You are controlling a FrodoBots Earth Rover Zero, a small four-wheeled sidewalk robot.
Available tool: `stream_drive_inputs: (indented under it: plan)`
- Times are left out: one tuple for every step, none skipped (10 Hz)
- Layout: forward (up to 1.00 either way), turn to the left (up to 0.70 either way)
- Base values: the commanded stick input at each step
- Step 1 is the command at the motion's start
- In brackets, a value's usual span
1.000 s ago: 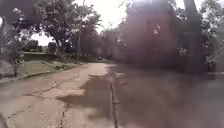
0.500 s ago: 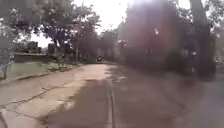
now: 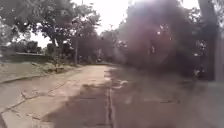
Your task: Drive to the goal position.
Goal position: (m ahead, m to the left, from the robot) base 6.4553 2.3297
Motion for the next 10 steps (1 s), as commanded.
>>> stream_drive_inputs:
  plan:
    - [1.0, 0.0]
    - [1.0, 0.0]
    - [1.0, 0.0]
    - [1.0, 0.04]
    - [1.0, 0.27]
    - [1.0, 0.27]
    - [1.0, 0.0]
    - [1.0, 0.0]
    - [1.0, 0.0]
    - [1.0, 0.0]
